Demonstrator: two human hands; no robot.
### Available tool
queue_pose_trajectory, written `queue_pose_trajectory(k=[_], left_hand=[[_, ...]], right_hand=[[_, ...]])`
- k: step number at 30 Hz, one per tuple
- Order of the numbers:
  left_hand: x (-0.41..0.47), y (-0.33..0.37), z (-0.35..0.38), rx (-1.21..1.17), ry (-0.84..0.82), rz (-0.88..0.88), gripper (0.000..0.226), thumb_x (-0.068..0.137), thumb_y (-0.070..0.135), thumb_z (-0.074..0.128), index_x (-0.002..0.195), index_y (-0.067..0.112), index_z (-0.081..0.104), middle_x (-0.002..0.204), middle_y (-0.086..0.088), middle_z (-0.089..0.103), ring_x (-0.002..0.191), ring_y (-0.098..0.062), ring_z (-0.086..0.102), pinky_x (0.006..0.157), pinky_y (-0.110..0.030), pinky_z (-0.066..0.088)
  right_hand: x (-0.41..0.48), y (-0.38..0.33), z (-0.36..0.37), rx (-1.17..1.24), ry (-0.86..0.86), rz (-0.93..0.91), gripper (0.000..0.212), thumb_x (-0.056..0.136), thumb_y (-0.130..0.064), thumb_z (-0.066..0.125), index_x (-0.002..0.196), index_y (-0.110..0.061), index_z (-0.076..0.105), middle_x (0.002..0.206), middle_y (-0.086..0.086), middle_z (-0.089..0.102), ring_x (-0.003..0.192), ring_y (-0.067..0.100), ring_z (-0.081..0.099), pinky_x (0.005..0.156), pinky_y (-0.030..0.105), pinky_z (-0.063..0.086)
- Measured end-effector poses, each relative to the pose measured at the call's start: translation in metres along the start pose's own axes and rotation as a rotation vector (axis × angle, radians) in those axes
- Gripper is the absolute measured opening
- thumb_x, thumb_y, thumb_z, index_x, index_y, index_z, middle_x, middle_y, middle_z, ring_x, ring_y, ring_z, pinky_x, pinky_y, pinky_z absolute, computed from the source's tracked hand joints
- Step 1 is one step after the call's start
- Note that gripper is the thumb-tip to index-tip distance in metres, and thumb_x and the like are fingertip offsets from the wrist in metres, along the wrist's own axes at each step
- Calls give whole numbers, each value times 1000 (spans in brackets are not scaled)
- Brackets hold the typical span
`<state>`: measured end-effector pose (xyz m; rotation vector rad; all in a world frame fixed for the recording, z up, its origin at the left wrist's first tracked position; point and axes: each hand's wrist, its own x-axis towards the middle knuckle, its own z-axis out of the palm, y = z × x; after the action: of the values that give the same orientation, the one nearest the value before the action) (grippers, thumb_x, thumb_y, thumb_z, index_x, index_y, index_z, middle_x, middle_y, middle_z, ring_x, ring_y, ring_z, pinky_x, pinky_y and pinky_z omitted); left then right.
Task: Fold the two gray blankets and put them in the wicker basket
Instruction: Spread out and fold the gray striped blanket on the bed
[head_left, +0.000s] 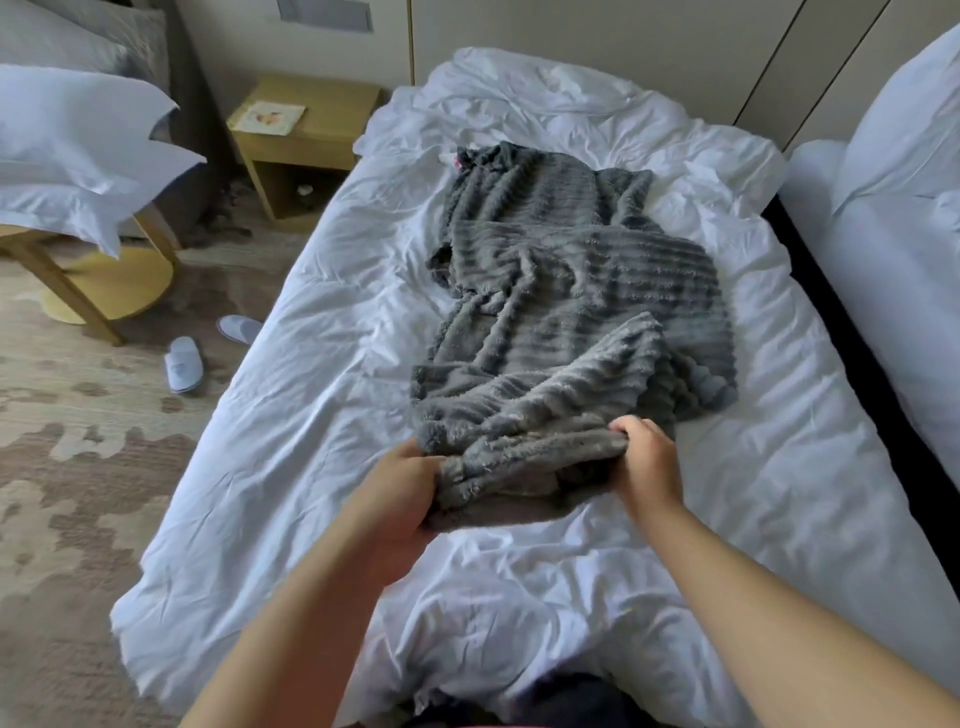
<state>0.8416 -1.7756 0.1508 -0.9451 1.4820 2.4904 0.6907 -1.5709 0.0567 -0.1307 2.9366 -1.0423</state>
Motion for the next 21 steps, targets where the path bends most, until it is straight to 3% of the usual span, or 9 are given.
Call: queue_pose_trajectory(k=[3,4,6,8,11,15,18,21], left_hand=[[-9,-5,-20,104,338,19,20,82,-1,48,79,8,66,69,-13,69,59,-27,65,55,-34,54],[-14,-10,-26,119,416,9,15,82,2,48,81,8,62,72,-14,66,61,-28,62,59,-36,51],[-24,-26,-31,109,506,-21,12,84,4,46,80,10,56,71,-14,59,58,-26,57,53,-33,50],[-38,-48,-23,103,557,-30,15,87,2,44,77,10,53,68,-11,54,54,-23,53,38,-23,48],[-66,-90,14,88,563,-37,21,86,-1,38,73,7,52,59,-11,50,45,-21,48,33,-16,37],[-104,-139,73,67,482,-43,26,88,-3,32,68,3,47,33,-5,44,22,-15,37,32,-11,26],[-121,-167,88,86,464,-70,21,92,-1,33,82,-4,51,46,-15,56,30,-24,52,30,-16,32],[-136,-193,87,218,457,-53,25,86,-5,36,101,1,56,76,-24,65,60,-37,66,44,-37,54]], right_hand=[[-1,33,-28,66,192,312,20,84,-5,49,95,-11,64,99,19,66,96,38,59,72,34,41],[-6,40,-36,71,224,350,23,85,-4,48,100,-9,64,103,23,66,98,40,59,75,36,42],[-17,44,-50,132,217,315,25,87,-4,46,105,-8,63,108,24,65,101,40,58,79,37,43],[-39,43,-63,203,134,195,22,89,-6,47,103,-8,63,104,21,66,98,37,58,74,34,39],[-92,45,-84,196,-102,-33,10,83,-10,57,86,-17,64,82,7,68,83,27,61,65,28,37],[-168,75,-112,19,-611,-293,30,74,-18,65,103,-27,62,92,-8,66,80,10,61,63,14,45],[-199,119,-128,-168,-733,-288,33,76,-10,56,105,-27,59,106,-3,59,89,16,57,71,25,49],[-217,155,-142,-183,-683,-158,39,80,-5,51,111,-26,62,112,-2,54,90,16,54,68,20,42]])
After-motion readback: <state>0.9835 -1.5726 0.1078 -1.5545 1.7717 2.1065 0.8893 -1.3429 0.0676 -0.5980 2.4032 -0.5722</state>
